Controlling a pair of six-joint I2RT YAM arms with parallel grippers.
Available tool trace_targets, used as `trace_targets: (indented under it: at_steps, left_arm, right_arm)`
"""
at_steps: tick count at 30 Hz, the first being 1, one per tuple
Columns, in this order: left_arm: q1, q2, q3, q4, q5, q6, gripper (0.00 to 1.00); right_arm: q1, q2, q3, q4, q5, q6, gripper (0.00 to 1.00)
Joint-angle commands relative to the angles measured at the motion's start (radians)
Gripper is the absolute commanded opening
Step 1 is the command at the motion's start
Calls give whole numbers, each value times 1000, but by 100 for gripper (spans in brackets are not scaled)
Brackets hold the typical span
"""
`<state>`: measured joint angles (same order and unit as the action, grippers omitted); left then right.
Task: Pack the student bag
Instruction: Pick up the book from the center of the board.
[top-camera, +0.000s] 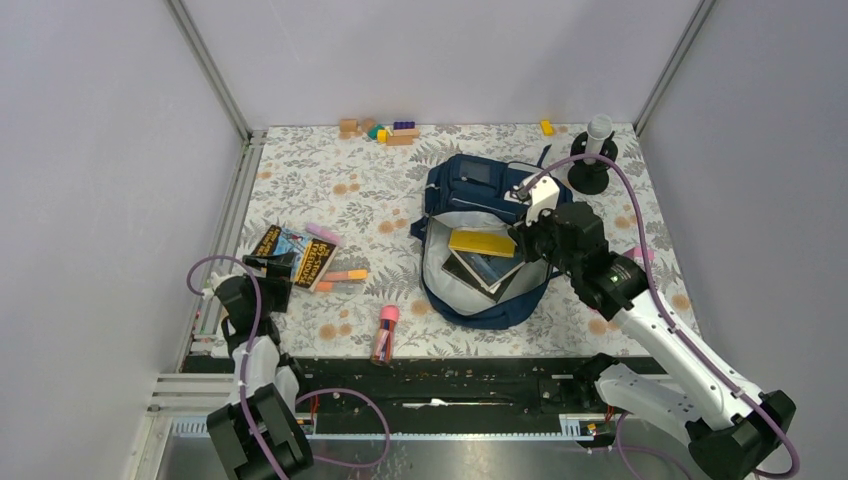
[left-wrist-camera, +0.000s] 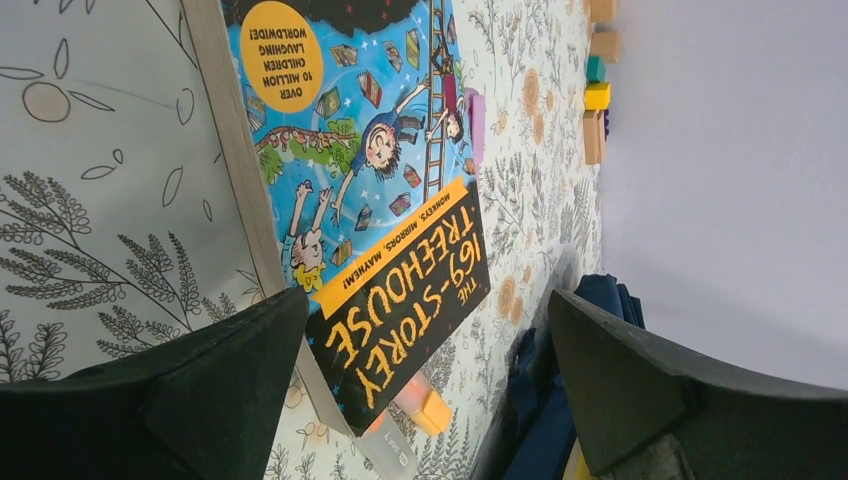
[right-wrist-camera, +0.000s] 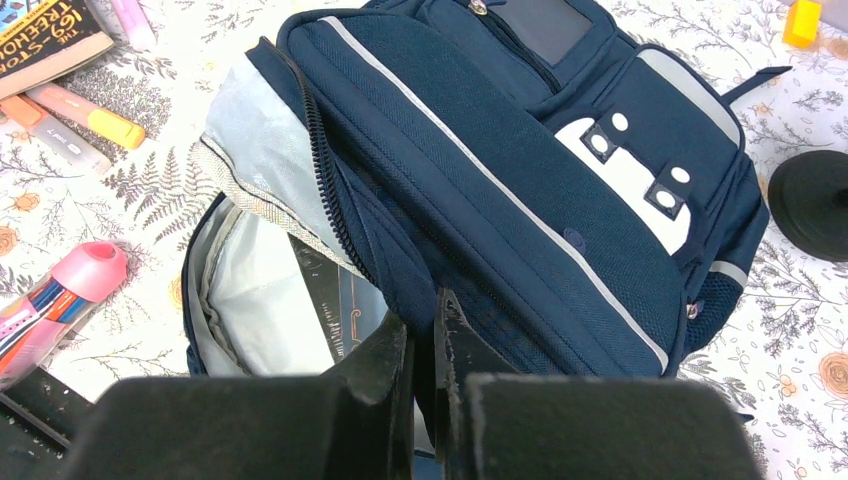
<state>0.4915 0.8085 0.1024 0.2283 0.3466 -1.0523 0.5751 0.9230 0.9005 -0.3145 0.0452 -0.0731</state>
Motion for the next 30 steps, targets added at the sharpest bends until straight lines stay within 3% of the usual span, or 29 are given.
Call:
trace_targets:
  at_steps: [1,5,11,13,21,30]
  left_arm:
    - [2,23,-35,18,31,-19,99]
    - [2,-51,-51,-71,22,-33,98]
    - [2,-334,-8,-418,-63,-12,99]
    - [1,-354,4,-471,-49,-7,99]
    - [1,-367,-57,-405,-10,-73,99]
    - [-1,-248,-114,-160,20,-114,99]
  right_arm:
    - [-3,-76,-9,132,37,24,0]
    - [-3,-76,-27,164,38,21,0]
    - [-3,-70,-26,165,12,-4,0]
    - [-3,-73,-30,164,7,-11,0]
    - [-3,-71,-32,163,0,-10,0]
    - [-4,-65,-15,164,13,-10,0]
